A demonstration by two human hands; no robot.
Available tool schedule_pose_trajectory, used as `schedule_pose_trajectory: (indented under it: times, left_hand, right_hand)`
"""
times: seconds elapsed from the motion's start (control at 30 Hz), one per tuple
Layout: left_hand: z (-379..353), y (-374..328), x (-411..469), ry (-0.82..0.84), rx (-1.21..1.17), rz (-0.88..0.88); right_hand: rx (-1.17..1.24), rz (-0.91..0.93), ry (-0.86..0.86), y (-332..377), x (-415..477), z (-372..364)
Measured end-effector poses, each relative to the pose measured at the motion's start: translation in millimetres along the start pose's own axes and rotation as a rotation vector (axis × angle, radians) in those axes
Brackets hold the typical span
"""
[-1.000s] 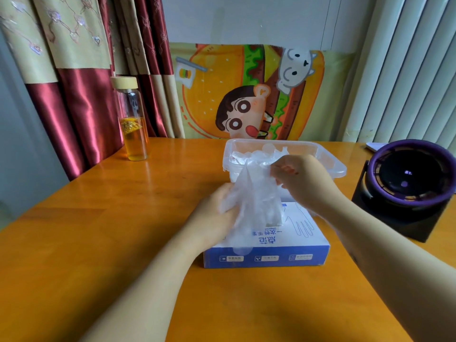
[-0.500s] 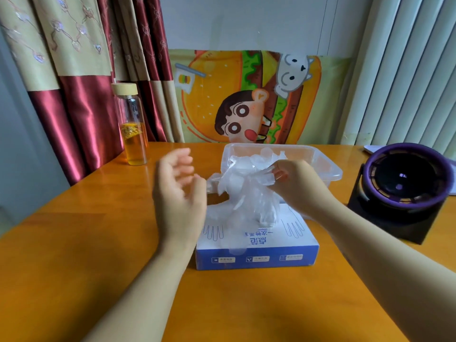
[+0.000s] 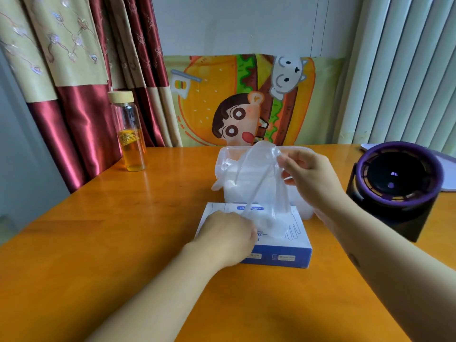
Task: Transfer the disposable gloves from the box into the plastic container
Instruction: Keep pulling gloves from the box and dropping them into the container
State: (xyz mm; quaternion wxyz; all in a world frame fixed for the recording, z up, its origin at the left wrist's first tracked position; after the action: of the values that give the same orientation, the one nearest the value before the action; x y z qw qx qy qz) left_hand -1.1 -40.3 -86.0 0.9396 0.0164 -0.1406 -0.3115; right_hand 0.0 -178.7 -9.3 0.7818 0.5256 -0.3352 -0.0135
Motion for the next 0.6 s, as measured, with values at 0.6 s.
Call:
schedule_pose_trajectory:
  times: [0.6]
  left_hand:
    - [133, 65, -1, -0.782, -0.727, 0.220]
  right_hand:
    - [0.105, 0.073, 0.358, 85, 40, 19]
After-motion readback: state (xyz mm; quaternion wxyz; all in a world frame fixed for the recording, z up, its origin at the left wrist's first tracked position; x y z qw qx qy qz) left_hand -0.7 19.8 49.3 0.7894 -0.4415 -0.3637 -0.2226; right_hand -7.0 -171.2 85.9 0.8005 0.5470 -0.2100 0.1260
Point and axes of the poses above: each hand's wrist, its own x-axis towards the middle knuckle, its own z-axis out of the back of the hand, y = z × x, the point moved 6 cm from there along x, towards the middle knuckle, and after that the axes turned 8 degrees about -y, right-handed, at the moved point
